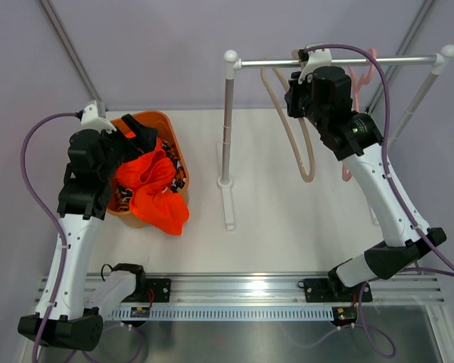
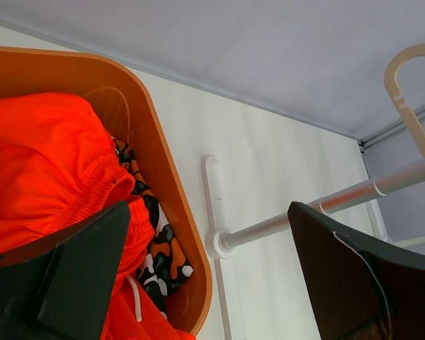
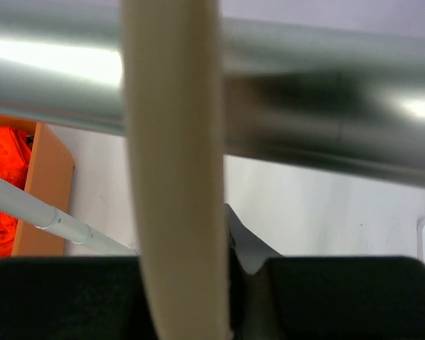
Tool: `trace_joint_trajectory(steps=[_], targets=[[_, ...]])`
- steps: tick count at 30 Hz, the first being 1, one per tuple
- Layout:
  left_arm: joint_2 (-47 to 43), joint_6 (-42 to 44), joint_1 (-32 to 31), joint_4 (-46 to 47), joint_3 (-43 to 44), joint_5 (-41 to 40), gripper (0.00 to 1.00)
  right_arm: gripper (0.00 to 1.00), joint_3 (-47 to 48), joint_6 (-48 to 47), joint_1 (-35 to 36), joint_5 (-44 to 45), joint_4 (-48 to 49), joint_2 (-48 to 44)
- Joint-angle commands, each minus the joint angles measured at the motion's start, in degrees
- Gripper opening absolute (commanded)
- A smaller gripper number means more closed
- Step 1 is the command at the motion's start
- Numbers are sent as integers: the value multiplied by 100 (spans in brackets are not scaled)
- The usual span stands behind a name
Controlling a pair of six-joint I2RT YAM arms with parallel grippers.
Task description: Remove the shorts from the hanger
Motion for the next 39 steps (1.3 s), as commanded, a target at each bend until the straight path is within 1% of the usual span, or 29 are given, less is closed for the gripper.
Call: trace_joint_trajectory(steps=[1,3,4,7,8,11,14,20,24,25,26,27,28,31,35,39], targets=[[-12,89,5,192,-5,164,99,23,-28,38,-63,-126,63,-140],[-12,89,5,183,-5,173,99,27,-28,38,-55,-118,54,-158],[-12,98,5,192,-5,182,99,30,-28,29,-63,-118,63,-167],[-12,98,5,183,13,208,99,36,-19,29,-55,-83,72,-193],[-12,98,5,183,13,208,99,40,-19,29,-55,-83,63,-228],[-12,107,5,174,39,226,99,47,-28,38,-55,-56,81,-307],[-3,133,5,157,74,234,99,53,-28,64,-63,-47,54,-412],[41,203,5,95,197,436,99,61,-115,134,-63,93,-16,-746],[49,344,-4,8,268,638,99,68,-404,196,-63,242,-34,-1098],[32,457,-30,-141,303,700,99,78,-606,283,-55,295,-34,-1447],[32,459,-30,-142,303,700,99,78,-608,284,-55,295,-34,-1450],[14,493,-48,-186,320,691,99,81,-730,319,-63,295,-51,-1537],[-3,546,-83,-247,321,683,99,89,-792,345,-63,313,-69,-1608],[-135,555,-188,-318,294,735,99,100,-1029,477,-63,348,-191,-1924],[-302,616,-425,-449,233,727,99,99,-1494,749,-63,383,-315,-2502],[-434,818,-855,-783,198,447,99,99,-2319,864,-55,541,-253,-3128]])
